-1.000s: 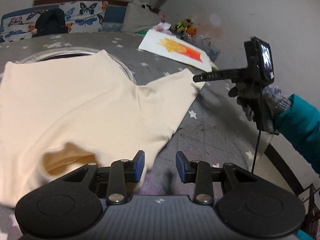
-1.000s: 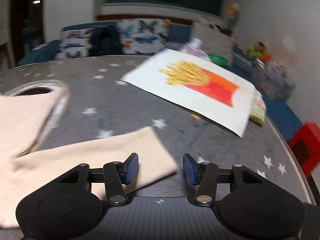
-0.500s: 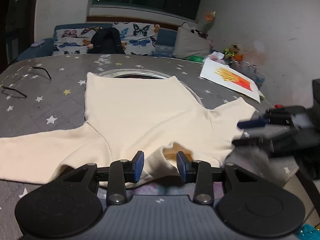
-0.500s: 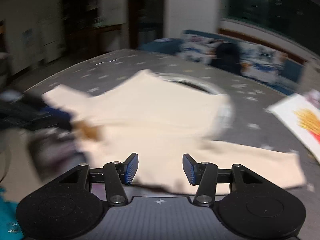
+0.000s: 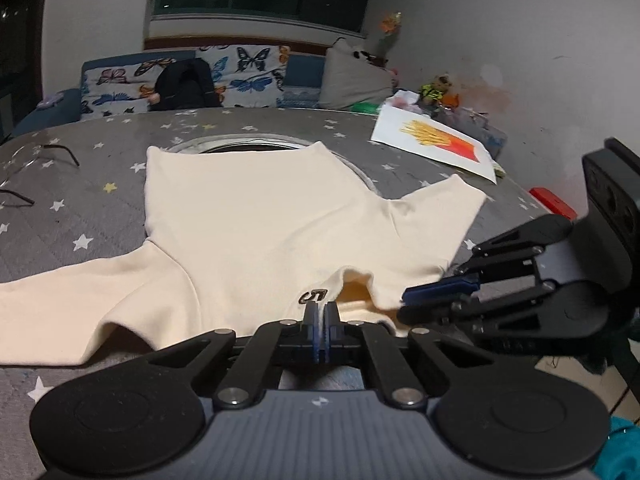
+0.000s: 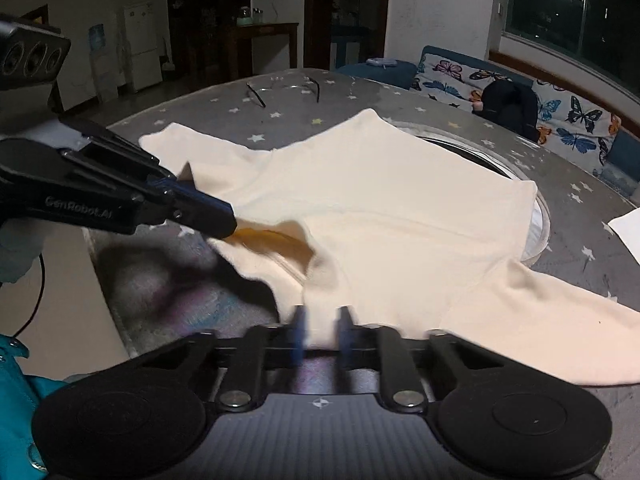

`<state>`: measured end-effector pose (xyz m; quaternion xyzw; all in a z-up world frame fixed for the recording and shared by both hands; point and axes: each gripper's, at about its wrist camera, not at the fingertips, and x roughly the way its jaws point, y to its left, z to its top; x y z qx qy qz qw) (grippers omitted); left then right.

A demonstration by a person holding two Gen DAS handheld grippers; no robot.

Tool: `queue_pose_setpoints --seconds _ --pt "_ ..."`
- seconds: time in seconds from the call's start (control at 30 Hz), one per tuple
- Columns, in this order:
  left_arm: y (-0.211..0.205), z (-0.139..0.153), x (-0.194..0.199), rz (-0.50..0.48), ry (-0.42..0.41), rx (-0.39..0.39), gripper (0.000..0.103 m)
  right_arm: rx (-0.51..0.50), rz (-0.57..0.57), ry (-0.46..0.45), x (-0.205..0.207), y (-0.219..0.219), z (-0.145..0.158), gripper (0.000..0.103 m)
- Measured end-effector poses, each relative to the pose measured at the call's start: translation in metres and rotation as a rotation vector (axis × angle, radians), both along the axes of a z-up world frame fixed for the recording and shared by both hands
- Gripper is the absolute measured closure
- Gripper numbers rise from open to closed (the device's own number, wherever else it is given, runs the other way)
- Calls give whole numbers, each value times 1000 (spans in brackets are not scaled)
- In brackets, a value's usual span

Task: Fold clothes

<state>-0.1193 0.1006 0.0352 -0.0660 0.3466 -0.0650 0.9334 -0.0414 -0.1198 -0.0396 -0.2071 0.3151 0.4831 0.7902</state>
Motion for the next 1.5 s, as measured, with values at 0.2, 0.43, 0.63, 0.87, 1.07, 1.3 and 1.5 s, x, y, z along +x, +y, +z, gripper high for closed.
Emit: queue_pose_setpoints --seconds 0.2,0.43,0.63,0.87,1.07,1.3,1.5 --pt "0 -7 0 -26 28 15 101 4 16 14 -5 -5 6 98" --pt "-2 -17 1 -67 72 38 100 -20 84 44 -22 -13 16 101" --pt "4 -5 -7 -103 49 36 97 49 37 26 -1 -15 29 97" --pt "25 21 3 -14 -37 45 97 31 -7 29 23 4 10 94" --pt "21 17 36 -2 -57 -2 97 -24 45 18 8 8 -8 88" --pt "-9 -26 61 -86 46 -38 97 39 -14 32 14 -14 14 87" --pt "15 -21 24 -1 11 -80 95 62 -166 26 43 -31 9 72"
